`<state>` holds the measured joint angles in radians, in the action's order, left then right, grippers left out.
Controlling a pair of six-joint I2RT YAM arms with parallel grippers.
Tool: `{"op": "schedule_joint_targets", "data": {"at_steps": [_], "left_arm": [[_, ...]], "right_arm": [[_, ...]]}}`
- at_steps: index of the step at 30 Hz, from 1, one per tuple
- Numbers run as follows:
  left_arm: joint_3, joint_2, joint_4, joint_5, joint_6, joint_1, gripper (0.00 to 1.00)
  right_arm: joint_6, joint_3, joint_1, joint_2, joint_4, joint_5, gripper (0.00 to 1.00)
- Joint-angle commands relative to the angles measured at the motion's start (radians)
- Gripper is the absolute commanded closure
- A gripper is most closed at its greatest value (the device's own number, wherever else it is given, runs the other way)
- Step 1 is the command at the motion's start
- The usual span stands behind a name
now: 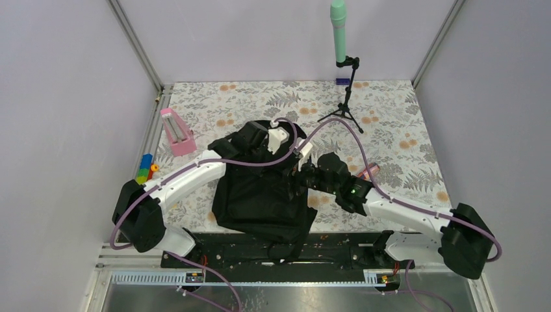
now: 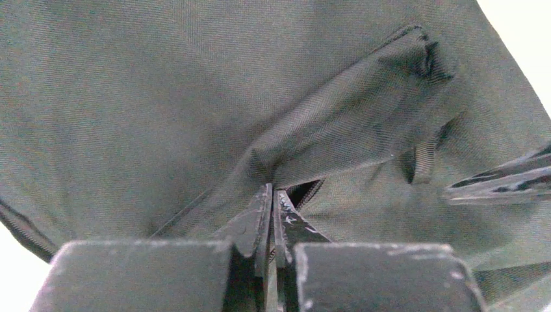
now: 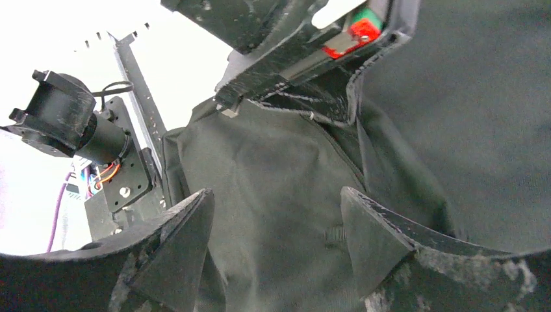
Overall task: Pack the student bag
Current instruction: Adjust the student bag at the center of the board.
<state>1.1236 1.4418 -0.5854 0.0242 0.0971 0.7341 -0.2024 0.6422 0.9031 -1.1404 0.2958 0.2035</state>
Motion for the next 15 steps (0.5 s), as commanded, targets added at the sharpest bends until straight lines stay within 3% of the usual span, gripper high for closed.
{"op": "schedule_joint_targets", "data": {"at_steps": [1, 7, 15], "left_arm": [[0.042, -0.032, -0.013, 0.177, -0.019, -0.093, 1.0], [0.087, 0.0, -0.053, 0.398, -0.039, -0.174, 1.0], [0.089, 0.004, -0.057, 0.488, -0.05, -0.219, 1.0]], "right_arm": [[0.088, 0.067, 0.007, -0.079, 0.138, 0.068, 0.21], [0.148, 0.076, 0.007, -0.196, 0.201, 0.06, 0.2], [0.214, 0.113, 0.007, -0.304, 0.247, 0.023, 0.2]]}}
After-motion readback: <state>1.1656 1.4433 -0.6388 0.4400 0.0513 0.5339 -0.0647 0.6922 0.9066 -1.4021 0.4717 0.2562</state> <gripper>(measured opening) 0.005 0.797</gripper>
